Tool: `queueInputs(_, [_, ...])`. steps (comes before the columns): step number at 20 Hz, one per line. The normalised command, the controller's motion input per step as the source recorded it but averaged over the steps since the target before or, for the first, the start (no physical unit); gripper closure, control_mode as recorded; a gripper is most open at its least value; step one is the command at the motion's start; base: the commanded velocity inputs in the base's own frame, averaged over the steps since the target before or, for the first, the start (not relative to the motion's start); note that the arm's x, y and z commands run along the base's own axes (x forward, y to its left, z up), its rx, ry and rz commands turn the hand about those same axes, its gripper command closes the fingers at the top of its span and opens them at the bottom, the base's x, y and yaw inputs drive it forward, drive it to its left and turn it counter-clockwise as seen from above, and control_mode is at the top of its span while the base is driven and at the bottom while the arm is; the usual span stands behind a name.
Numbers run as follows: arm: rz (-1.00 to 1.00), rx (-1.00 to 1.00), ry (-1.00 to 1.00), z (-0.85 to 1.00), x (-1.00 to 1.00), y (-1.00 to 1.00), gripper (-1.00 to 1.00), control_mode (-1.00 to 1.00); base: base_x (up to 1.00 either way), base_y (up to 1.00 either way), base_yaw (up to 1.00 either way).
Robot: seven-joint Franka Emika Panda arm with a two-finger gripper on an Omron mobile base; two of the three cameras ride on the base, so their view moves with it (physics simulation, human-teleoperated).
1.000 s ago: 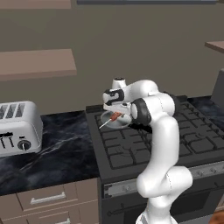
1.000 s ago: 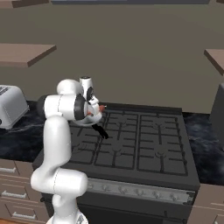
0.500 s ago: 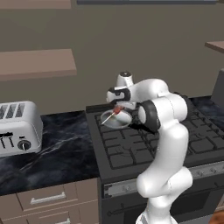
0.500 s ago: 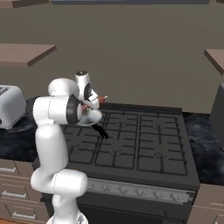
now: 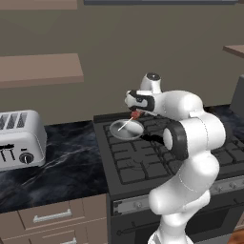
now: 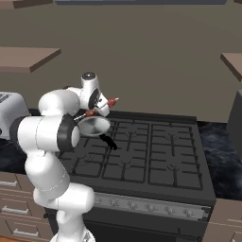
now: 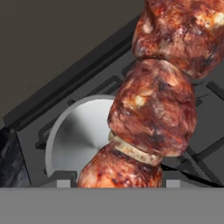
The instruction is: Place the cold items (apple and carrot) from the fridge in one tupperware on the dining counter. Place the warm items (kebab skewer and hot dog) in the stove area in another tupperware.
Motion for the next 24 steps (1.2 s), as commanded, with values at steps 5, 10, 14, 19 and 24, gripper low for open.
queueInputs(5, [-0.02, 0.11, 0.00, 0.62, -0.35, -0.37, 1.00, -1.00, 0.00, 0.00, 0.00])
queueInputs(10, [0.00, 0.11, 0.00, 0.30, -0.44, -0.36, 1.00, -1.00, 0.00, 0.00, 0.00])
queueInputs(14, [0.00, 0.07, -0.02, 0.06, -0.64, -0.37, 1.00, -1.00, 0.00, 0.00, 0.00])
queueInputs(19, [-0.01, 0.04, -0.15, 0.11, -0.82, -0.38, 1.00, -1.00, 0.00, 0.00, 0.00])
queueInputs(24, [0.00, 0.02, -0.15, 0.18, -0.73, -0.21, 1.00, -1.00, 0.00, 0.00, 0.00])
